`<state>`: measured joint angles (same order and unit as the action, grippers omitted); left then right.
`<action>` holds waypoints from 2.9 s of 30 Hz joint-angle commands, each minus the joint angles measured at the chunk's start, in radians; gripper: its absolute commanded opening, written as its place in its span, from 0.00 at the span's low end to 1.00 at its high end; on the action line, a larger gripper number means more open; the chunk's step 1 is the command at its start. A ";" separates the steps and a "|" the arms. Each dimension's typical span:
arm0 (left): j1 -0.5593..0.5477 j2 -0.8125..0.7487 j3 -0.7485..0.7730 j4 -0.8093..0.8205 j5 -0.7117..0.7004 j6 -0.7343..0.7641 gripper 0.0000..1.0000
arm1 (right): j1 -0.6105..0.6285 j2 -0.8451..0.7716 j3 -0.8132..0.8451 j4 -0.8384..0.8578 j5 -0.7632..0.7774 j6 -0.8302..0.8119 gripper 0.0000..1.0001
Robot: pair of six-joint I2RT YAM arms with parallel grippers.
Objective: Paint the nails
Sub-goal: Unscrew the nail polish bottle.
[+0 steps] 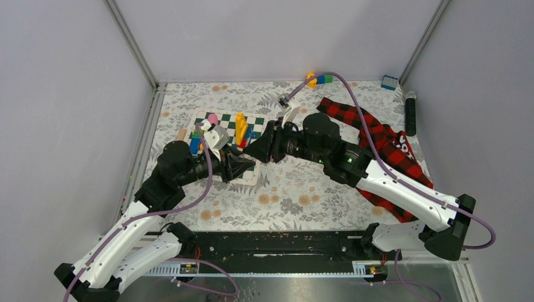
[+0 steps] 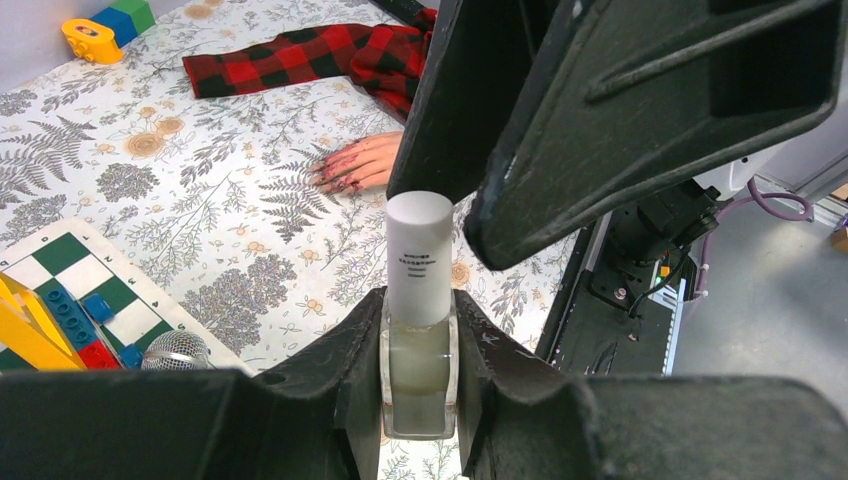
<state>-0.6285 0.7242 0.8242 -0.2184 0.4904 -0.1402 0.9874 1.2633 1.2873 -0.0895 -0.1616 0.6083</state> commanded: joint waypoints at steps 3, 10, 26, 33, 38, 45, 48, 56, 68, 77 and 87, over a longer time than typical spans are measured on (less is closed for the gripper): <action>0.000 0.001 0.027 0.041 -0.022 -0.010 0.00 | 0.017 0.026 0.053 0.044 -0.015 0.000 0.42; 0.000 0.003 0.028 0.041 -0.022 -0.010 0.00 | 0.017 0.039 0.060 0.034 -0.009 -0.007 0.41; 0.000 0.006 0.028 0.046 0.014 -0.008 0.00 | 0.019 0.029 0.047 0.009 0.005 -0.160 0.00; 0.018 0.005 0.007 0.136 0.206 -0.050 0.00 | 0.007 -0.009 0.033 -0.005 -0.132 -0.366 0.00; 0.021 0.011 -0.010 0.225 0.398 -0.093 0.00 | -0.009 -0.035 0.028 -0.009 -0.366 -0.449 0.00; 0.020 0.026 -0.024 0.316 0.536 -0.151 0.00 | -0.020 -0.067 0.023 -0.011 -0.597 -0.488 0.00; 0.020 0.033 -0.021 0.322 0.568 -0.158 0.00 | -0.030 -0.067 0.033 -0.010 -0.655 -0.473 0.00; 0.018 0.045 -0.027 0.358 0.621 -0.185 0.00 | -0.042 -0.090 0.025 0.052 -0.694 -0.443 0.00; 0.012 0.066 -0.027 0.363 0.624 -0.197 0.00 | -0.053 -0.116 0.041 0.122 -0.737 -0.430 0.00; 0.010 0.076 -0.025 0.353 0.622 -0.196 0.00 | -0.065 -0.123 0.049 0.126 -0.751 -0.433 0.00; 0.009 0.079 -0.023 0.349 0.624 -0.193 0.00 | -0.075 -0.133 0.047 0.118 -0.763 -0.441 0.00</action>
<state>-0.6250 0.7933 0.7956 0.1455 1.1114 -0.3454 0.9188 1.1984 1.2976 -0.0616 -0.8261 0.1452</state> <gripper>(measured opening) 0.261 0.269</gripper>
